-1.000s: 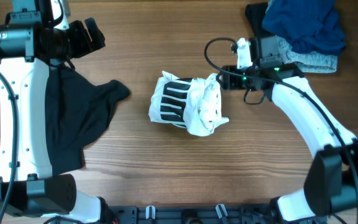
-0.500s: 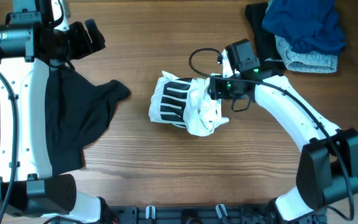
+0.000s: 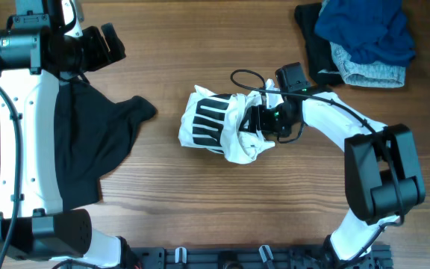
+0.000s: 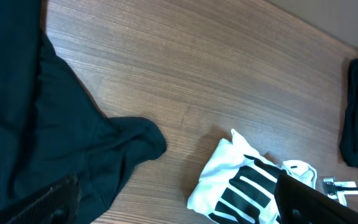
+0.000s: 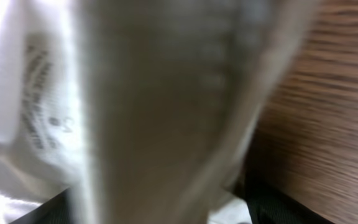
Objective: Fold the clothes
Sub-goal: 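Grasp the folded T-shirt with the right gripper and lift it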
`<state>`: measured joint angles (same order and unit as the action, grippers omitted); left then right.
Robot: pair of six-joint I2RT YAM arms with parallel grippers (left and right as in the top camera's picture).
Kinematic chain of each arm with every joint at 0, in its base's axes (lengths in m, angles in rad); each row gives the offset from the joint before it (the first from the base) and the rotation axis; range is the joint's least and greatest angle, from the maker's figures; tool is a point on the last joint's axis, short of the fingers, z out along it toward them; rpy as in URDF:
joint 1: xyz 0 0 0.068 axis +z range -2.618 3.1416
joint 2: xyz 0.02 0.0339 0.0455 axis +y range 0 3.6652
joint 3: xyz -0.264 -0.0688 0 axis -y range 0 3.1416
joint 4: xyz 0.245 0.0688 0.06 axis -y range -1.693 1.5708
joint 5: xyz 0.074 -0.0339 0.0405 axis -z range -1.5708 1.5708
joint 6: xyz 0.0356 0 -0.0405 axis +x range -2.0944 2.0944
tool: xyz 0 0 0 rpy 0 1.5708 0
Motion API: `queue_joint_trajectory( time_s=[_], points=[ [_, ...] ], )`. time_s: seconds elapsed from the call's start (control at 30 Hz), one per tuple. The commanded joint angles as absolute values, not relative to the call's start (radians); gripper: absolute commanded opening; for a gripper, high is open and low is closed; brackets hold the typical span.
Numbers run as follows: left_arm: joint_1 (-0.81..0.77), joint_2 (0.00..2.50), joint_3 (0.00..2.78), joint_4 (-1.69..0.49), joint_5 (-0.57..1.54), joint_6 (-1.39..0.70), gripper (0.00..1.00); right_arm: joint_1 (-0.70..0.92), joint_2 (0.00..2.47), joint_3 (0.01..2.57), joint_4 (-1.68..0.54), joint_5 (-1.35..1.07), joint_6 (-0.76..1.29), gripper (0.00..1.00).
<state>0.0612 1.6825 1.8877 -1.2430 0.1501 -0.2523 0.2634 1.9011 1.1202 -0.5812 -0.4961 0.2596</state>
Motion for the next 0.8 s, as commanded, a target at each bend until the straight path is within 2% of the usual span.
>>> queue_joint_trajectory(
  time_s=[0.0, 0.1, 0.13, 0.17, 0.2, 0.23, 0.27, 0.4, 0.53, 0.77],
  points=[
    [0.066, 1.688, 1.882, -1.242, 0.139, -0.239, 1.0, 0.284, 1.948, 1.103, -0.53, -0.615, 0.246, 0.77],
    [0.066, 1.688, 1.882, -1.242, 0.139, -0.239, 1.0, 0.319, 1.997, 1.103, -0.453, -0.686, 0.294, 0.75],
    [0.066, 1.688, 1.882, -1.242, 0.139, -0.239, 1.0, 0.331, 2.019, 1.103, -0.429, -0.712, 0.3, 0.72],
    [0.066, 1.688, 1.882, -1.242, 0.139, -0.239, 1.0, 0.34, 2.037, 1.103, -0.416, -0.716, 0.318, 0.61],
    [0.066, 1.689, 1.882, -1.243, 0.139, -0.239, 1.0, 0.34, 2.044, 1.103, -0.41, -0.717, 0.321, 0.38],
    [0.066, 1.689, 1.882, -1.243, 0.139, -0.239, 1.0, 0.337, 2.046, 1.103, -0.402, -0.719, 0.321, 0.08],
    [0.066, 1.689, 1.882, -1.243, 0.139, -0.239, 1.0, 0.332, 2.046, 1.103, -0.39, -0.719, 0.321, 0.04],
    [0.066, 1.689, 1.882, -1.243, 0.139, -0.24, 1.0, 0.285, 2.022, 1.118, -0.261, -0.878, 0.324, 0.04],
    [0.066, 1.689, 1.882, -1.243, 0.139, -0.24, 1.0, 0.229, 1.934, 1.167, -0.253, -0.966, 0.352, 0.04],
    [0.066, 1.689, 1.882, -1.243, 0.139, -0.24, 1.0, 0.088, 1.699, 1.201, -0.113, -0.966, 0.596, 0.04]
  ],
)
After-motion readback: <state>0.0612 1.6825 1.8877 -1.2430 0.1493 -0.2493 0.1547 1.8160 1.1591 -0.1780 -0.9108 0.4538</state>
